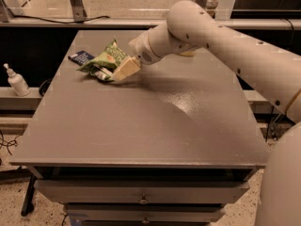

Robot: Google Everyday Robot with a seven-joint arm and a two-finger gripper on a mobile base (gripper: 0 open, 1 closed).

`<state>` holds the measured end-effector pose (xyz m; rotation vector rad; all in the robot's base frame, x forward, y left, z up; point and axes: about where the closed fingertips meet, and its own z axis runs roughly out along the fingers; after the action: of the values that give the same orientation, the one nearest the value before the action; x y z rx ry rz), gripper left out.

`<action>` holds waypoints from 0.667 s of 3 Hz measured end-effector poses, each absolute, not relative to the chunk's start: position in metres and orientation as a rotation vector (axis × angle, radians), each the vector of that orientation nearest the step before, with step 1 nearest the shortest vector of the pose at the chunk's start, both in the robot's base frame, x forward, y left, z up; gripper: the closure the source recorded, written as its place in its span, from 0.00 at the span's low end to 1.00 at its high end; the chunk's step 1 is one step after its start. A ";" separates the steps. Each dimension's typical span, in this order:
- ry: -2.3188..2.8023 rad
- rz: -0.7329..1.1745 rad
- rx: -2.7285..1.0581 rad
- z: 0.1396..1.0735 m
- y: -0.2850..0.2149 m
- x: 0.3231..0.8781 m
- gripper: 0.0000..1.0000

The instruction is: Move green jalapeno chip bag near rxbar blueberry

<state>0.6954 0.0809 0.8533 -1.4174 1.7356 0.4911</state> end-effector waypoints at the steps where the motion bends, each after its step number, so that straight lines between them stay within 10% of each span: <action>1: 1.698 0.520 -1.393 0.876 0.079 0.681 0.00; 2: 1.627 0.590 -1.373 0.919 0.061 0.647 0.00</action>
Offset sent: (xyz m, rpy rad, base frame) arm -0.0933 -0.0602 0.1212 0.2240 -0.0328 0.0786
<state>0.6467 0.0611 0.9193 -1.3731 1.6265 0.5901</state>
